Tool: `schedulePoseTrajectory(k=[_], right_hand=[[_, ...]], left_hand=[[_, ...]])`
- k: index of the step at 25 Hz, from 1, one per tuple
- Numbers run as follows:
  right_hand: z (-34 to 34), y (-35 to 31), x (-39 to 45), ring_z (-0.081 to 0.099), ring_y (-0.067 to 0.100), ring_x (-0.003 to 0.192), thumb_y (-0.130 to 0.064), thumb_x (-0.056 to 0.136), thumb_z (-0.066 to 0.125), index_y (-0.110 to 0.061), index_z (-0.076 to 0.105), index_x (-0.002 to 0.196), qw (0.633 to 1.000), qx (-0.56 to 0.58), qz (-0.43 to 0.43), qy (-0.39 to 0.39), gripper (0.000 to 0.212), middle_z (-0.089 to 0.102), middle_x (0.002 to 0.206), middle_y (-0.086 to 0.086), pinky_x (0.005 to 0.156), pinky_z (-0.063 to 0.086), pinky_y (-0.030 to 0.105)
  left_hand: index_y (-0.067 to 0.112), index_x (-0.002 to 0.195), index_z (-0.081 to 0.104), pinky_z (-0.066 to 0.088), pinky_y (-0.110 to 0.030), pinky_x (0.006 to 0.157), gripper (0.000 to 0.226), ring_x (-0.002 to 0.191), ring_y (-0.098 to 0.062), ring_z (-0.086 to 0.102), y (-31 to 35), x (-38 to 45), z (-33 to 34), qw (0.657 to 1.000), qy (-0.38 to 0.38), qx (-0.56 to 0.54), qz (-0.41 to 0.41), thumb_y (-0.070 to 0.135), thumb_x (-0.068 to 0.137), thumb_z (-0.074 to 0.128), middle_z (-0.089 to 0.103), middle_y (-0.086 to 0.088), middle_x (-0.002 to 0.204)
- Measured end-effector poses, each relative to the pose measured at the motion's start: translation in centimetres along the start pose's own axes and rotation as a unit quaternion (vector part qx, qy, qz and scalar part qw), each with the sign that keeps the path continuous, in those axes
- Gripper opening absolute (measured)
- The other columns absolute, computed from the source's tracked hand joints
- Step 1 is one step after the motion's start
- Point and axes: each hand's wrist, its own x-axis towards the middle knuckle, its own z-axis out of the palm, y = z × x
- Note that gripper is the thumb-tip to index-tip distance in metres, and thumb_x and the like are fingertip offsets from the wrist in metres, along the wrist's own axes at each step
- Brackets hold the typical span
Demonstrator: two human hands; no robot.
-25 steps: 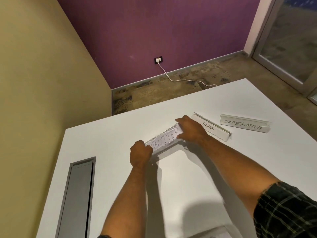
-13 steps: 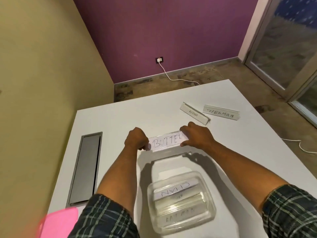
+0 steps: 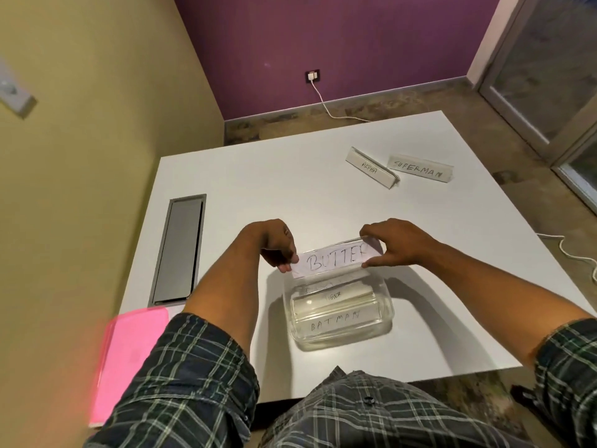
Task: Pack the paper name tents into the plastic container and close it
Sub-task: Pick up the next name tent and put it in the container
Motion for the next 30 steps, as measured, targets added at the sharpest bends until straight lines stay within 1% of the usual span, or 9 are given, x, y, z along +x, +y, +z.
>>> schedulePoseTrajectory(k=[4, 7, 9, 11, 12, 15, 19, 24, 30], right_hand=[[1.7, -0.4, -1.4, 0.059, 0.018, 0.074, -0.075, 0.076, 0.062, -0.032, 0.052, 0.108, 0.999, -0.001, -0.046, -0.003, 0.055, 0.063, 0.086, -0.013, 0.062, 0.043, 0.030], [2.9, -0.9, -1.8, 0.061, 0.021, 0.077, -0.070, 0.078, 0.064, -0.025, 0.057, 0.110, 0.997, -0.031, -0.068, -0.007, 0.056, 0.066, 0.089, -0.007, 0.066, 0.049, 0.035], [3.5, -1.6, -1.9, 0.061, 0.022, 0.077, -0.069, 0.079, 0.064, -0.023, 0.058, 0.110, 0.997, -0.046, -0.065, -0.020, 0.056, 0.065, 0.087, -0.006, 0.065, 0.048, 0.035], [3.9, -2.1, -1.9, 0.061, 0.023, 0.079, -0.068, 0.078, 0.064, -0.023, 0.057, 0.108, 0.995, -0.075, -0.063, -0.031, 0.054, 0.065, 0.088, -0.005, 0.064, 0.046, 0.035], [4.1, -2.3, -1.9, 0.061, 0.023, 0.080, -0.067, 0.079, 0.065, -0.023, 0.056, 0.108, 0.993, -0.091, -0.066, -0.037, 0.054, 0.065, 0.089, -0.004, 0.063, 0.045, 0.034], [5.0, -3.2, -1.7, 0.062, 0.027, 0.086, -0.060, 0.079, 0.069, -0.021, 0.054, 0.110, 0.988, -0.130, -0.071, -0.052, 0.051, 0.065, 0.095, 0.000, 0.063, 0.041, 0.034], [5.9, -4.8, -0.8, 0.066, 0.030, 0.089, -0.046, 0.080, 0.075, -0.018, 0.051, 0.117, 0.975, -0.192, -0.069, -0.085, 0.053, 0.067, 0.102, 0.005, 0.068, 0.041, 0.034], [7.5, -6.2, -0.3, 0.065, 0.033, 0.098, -0.027, 0.084, 0.074, -0.012, 0.045, 0.127, 0.961, -0.234, -0.038, -0.142, 0.053, 0.066, 0.110, 0.009, 0.081, 0.044, 0.039], [8.0, -5.8, -0.5, 0.065, 0.034, 0.094, -0.014, 0.092, 0.060, -0.011, 0.047, 0.128, 0.959, -0.240, -0.047, -0.143, 0.038, 0.065, 0.108, 0.011, 0.074, 0.044, 0.038]], left_hand=[[-0.013, 0.103, 0.068, 0.058, -0.028, 0.052, 0.018, 0.059, -0.026, 0.074, -0.8, 0.0, 2.9, 1.000, -0.015, 0.016, -0.023, -0.009, 0.086, 0.063, 0.075, -0.018, 0.072], [-0.007, 0.099, 0.072, 0.063, -0.038, 0.070, 0.027, 0.067, -0.029, 0.075, -0.8, 0.5, 4.8, 0.994, 0.000, 0.105, -0.035, 0.009, 0.079, 0.080, 0.076, -0.020, 0.079], [-0.001, 0.095, 0.074, 0.062, -0.041, 0.081, 0.029, 0.072, -0.027, 0.077, -0.9, 0.8, 6.1, 0.979, 0.027, 0.199, -0.032, 0.019, 0.076, 0.083, 0.077, -0.014, 0.077], [0.008, 0.089, 0.073, 0.061, -0.035, 0.080, 0.022, 0.065, -0.021, 0.074, -1.0, 1.3, 7.4, 0.956, 0.075, 0.283, -0.016, 0.023, 0.076, 0.082, 0.074, -0.004, 0.069], [0.011, 0.090, 0.072, 0.060, -0.033, 0.079, 0.021, 0.066, -0.020, 0.072, -1.1, 1.5, 8.1, 0.941, 0.100, 0.325, -0.003, 0.025, 0.077, 0.081, 0.072, -0.002, 0.072], [0.013, 0.101, 0.070, 0.053, -0.031, 0.073, 0.026, 0.089, -0.027, 0.071, -1.4, 2.3, 9.9, 0.884, 0.160, 0.437, 0.040, 0.025, 0.079, 0.078, 0.069, -0.005, 0.099], [0.011, 0.102, 0.068, 0.046, -0.030, 0.068, 0.020, 0.091, -0.031, 0.071, -2.5, 3.1, 11.7, 0.826, 0.196, 0.523, 0.078, 0.009, 0.082, 0.067, 0.070, -0.010, 0.105], [0.008, 0.107, 0.067, 0.053, -0.035, 0.076, 0.021, 0.096, -0.034, 0.069, -3.2, 3.7, 12.5, 0.823, 0.201, 0.523, 0.094, 0.008, 0.087, 0.061, 0.069, -0.013, 0.109], [0.008, 0.109, 0.066, 0.053, -0.036, 0.077, 0.022, 0.097, -0.034, 0.069, -3.3, 4.3, 12.3, 0.825, 0.192, 0.525, 0.084, 0.008, 0.087, 0.062, 0.068, -0.013, 0.110]])
